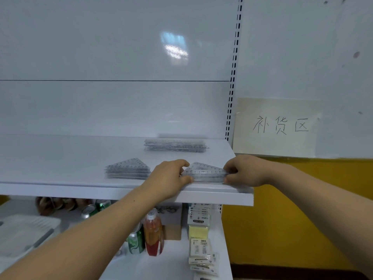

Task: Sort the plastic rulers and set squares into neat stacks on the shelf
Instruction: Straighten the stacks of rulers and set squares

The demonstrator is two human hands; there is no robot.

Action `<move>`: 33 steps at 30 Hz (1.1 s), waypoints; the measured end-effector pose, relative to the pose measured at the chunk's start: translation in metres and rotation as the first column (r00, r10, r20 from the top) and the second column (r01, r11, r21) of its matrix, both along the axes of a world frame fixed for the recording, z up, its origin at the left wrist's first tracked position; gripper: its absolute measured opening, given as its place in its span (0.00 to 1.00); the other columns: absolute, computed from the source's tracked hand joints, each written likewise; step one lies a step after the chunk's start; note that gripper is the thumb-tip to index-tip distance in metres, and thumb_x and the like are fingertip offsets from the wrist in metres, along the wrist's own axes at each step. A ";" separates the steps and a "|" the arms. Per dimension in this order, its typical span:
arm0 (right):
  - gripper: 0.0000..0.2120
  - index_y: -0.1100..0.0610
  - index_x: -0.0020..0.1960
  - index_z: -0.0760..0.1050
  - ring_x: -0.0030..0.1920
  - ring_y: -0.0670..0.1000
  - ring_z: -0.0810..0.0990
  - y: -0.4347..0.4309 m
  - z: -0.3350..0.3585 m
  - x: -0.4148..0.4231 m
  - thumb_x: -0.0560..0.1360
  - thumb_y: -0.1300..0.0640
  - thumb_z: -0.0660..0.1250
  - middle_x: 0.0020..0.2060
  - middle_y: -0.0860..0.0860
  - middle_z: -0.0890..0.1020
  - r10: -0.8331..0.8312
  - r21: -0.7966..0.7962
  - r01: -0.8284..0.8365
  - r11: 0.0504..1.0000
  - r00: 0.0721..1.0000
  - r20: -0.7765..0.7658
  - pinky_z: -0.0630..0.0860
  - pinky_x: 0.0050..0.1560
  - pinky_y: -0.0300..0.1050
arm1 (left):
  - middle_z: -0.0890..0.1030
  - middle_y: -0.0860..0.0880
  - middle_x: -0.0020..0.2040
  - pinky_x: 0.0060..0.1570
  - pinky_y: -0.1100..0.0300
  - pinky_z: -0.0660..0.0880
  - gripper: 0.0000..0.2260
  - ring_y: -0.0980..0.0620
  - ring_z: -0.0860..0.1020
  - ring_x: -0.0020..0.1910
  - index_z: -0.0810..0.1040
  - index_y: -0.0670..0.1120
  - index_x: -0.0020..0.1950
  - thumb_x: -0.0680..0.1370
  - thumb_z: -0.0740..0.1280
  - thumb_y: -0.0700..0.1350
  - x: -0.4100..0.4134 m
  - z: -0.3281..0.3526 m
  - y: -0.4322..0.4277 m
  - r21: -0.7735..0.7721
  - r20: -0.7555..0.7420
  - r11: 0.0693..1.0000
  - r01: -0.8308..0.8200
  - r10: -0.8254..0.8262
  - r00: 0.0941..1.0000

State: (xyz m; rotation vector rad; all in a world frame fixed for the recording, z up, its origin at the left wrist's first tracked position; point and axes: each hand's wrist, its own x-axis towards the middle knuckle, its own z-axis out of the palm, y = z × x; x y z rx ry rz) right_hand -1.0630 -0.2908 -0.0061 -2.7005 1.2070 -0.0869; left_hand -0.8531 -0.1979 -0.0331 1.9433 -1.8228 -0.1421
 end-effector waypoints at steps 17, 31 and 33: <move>0.34 0.52 0.76 0.55 0.73 0.55 0.61 -0.065 0.034 0.098 0.76 0.42 0.64 0.74 0.52 0.60 0.007 -0.055 -0.008 0.998 0.999 -0.031 0.60 0.71 0.50 | 0.66 0.49 0.72 0.65 0.54 0.65 0.27 0.47 0.68 0.68 0.64 0.51 0.73 0.76 0.65 0.57 0.112 0.068 -0.038 0.192 0.280 0.967 -0.169 0.111 0.954; 0.39 0.48 0.74 0.58 0.55 0.49 0.75 -0.138 0.021 0.150 0.68 0.50 0.73 0.63 0.48 0.72 -0.123 0.096 0.149 0.984 0.964 -0.237 0.72 0.56 0.43 | 0.63 0.51 0.74 0.68 0.57 0.63 0.38 0.48 0.65 0.70 0.57 0.51 0.76 0.71 0.72 0.55 0.179 0.038 -0.153 0.455 0.156 0.888 0.071 -0.158 0.975; 0.31 0.49 0.68 0.66 0.45 0.47 0.77 -0.144 0.019 0.148 0.68 0.53 0.73 0.50 0.44 0.76 -0.103 0.118 0.128 0.985 0.976 -0.191 0.74 0.51 0.43 | 0.75 0.51 0.61 0.55 0.60 0.69 0.23 0.48 0.74 0.59 0.71 0.50 0.64 0.72 0.73 0.50 0.183 0.032 -0.162 0.401 0.119 0.909 0.117 -0.178 0.977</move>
